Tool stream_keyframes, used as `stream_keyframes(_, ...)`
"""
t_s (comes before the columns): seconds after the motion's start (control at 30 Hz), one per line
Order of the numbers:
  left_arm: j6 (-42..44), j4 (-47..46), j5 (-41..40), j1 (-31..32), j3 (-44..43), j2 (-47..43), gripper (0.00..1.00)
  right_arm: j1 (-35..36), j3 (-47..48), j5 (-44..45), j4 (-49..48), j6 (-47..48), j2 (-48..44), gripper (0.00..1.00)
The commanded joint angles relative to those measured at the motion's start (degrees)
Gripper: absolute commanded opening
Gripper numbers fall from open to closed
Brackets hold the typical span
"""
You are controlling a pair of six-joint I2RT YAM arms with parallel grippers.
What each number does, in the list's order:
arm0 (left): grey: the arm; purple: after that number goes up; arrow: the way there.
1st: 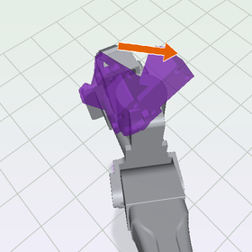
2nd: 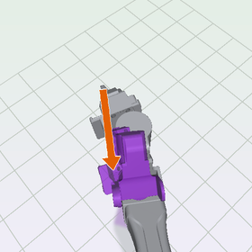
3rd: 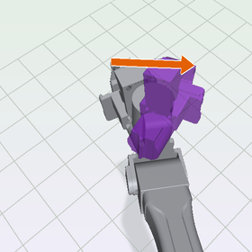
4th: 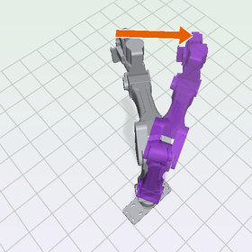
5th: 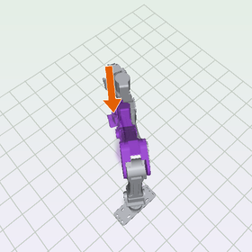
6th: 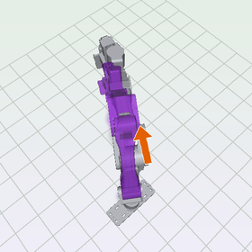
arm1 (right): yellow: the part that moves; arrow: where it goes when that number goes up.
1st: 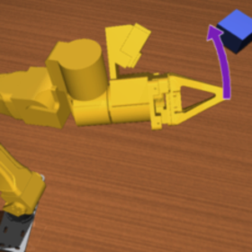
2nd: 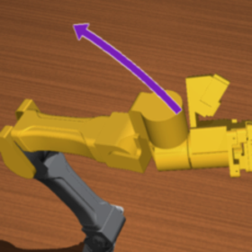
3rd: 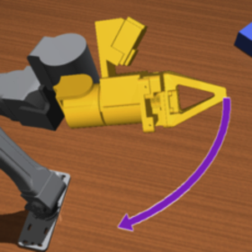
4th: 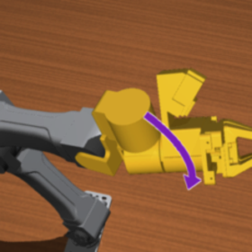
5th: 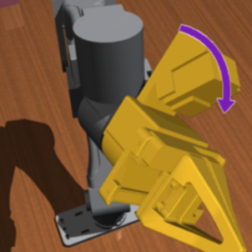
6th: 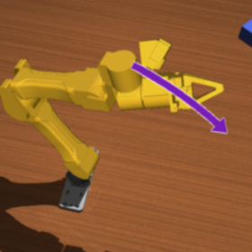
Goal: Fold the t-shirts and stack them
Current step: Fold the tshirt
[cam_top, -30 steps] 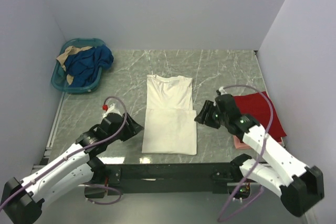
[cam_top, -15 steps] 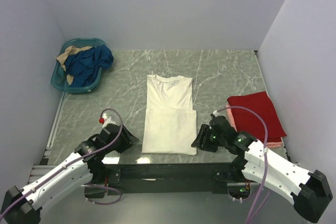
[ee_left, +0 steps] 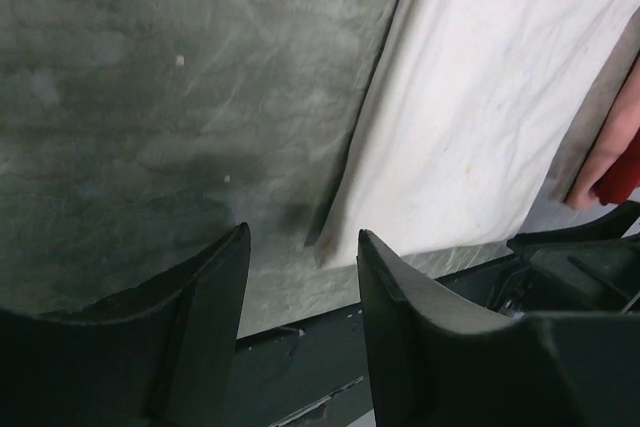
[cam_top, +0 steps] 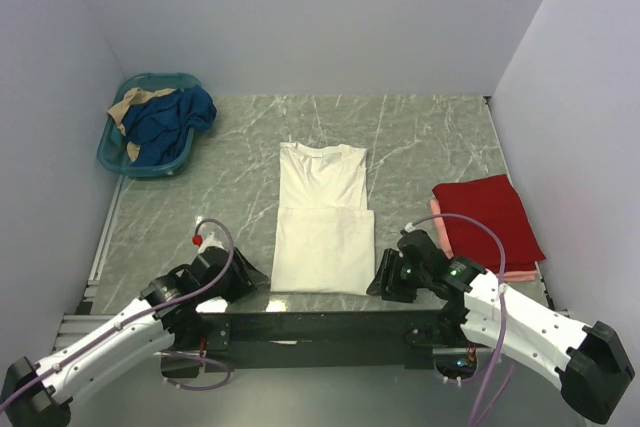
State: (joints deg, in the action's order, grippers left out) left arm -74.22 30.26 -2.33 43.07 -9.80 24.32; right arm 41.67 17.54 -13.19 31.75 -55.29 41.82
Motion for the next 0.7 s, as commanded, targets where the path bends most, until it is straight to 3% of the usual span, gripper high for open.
stream_keyframes(0.0,-1.98,-2.13,-0.30,2.54,0.05,1.43,0.53,0.43,-0.93,-0.26,-2.04,-1.14,-1.22,0.55)
stream_keyframes(0.4,-5.67,-7.32,-3.82,10.45,0.31,9.60,0.54,0.43,-2.25,-0.44,-3.01,-2.19,-1.66,0.55)
stream_keyframes(0.67,-6.38,-10.75,-4.09,11.86,1.63,11.98,0.54,0.43,-2.16,-0.17,-4.85,-2.72,-0.08,0.54)
